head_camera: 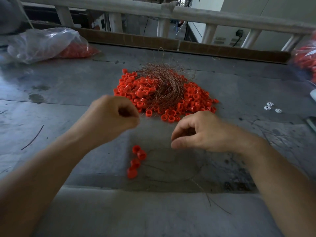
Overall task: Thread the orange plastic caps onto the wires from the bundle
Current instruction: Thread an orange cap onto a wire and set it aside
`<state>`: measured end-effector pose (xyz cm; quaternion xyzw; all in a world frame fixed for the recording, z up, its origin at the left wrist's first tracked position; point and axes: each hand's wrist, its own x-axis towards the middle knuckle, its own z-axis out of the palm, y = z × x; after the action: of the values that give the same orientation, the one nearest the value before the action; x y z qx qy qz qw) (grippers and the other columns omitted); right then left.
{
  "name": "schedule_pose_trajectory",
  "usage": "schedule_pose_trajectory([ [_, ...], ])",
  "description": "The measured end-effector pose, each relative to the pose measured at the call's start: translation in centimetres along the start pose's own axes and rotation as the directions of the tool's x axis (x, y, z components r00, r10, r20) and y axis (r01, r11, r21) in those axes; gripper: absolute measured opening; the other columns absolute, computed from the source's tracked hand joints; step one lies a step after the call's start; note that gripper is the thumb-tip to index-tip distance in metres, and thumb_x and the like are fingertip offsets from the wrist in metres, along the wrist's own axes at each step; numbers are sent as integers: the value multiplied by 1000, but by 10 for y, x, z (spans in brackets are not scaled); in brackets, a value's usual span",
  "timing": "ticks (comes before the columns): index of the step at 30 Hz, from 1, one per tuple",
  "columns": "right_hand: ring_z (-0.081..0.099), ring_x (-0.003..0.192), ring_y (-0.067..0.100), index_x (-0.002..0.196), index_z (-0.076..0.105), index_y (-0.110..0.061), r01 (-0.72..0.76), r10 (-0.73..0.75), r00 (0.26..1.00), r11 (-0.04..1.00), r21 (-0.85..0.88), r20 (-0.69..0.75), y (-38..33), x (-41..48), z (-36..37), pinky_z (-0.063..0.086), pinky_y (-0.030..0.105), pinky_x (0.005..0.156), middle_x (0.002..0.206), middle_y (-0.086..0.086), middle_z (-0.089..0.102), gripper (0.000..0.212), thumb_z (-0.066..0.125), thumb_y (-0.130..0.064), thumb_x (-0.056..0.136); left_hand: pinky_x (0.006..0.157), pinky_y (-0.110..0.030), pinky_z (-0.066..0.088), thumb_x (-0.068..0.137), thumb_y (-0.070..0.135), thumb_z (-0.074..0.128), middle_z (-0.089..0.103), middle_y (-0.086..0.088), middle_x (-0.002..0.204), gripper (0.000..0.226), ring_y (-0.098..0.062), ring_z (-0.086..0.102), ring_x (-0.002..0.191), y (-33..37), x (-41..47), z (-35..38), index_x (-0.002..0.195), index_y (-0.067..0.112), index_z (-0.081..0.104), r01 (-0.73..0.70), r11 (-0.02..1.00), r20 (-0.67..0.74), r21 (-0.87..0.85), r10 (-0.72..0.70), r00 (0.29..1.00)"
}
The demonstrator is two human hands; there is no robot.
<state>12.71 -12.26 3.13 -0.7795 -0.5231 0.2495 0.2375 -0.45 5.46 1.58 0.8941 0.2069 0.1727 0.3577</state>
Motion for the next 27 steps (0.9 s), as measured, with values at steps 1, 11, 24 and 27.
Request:
schedule_pose_trajectory([
  [1,58,69,-7,75,68,-30,4,-3,1000,1000,8,-23,0,0,-1,43,6,60,73,-13,65,33,62,-56,57,54,-10,39,72,15,68,61,11,62,15,2,55,60,-4,3,-1,67,29,65,8,997,-94,75,-1,996],
  [11,56,70,-7,78,68,-25,-26,13,985,997,-73,-172,6,2,1,41,4,64,73,-15,63,9,67,-34,78,75,-26,34,78,12,68,50,0,90,25,-21,51,85,-23,20,7,102,15,68,59,939,-170,340,-1,985],
  [24,24,135,13,127,53,-12,-26,-121,932,917,-398,-341,16,20,13,15,26,109,145,-2,35,44,55,-33,89,57,6,31,78,10,68,56,21,70,18,22,49,62,5,0,5,79,27,62,-45,997,-266,70,62,962],
  [27,6,141,10,137,40,-13,-54,-79,962,883,-466,-260,20,25,17,5,34,114,152,-4,19,52,45,-41,92,57,6,31,78,9,69,55,22,70,17,24,48,61,8,-3,10,80,25,64,-72,994,-224,83,89,970],
])
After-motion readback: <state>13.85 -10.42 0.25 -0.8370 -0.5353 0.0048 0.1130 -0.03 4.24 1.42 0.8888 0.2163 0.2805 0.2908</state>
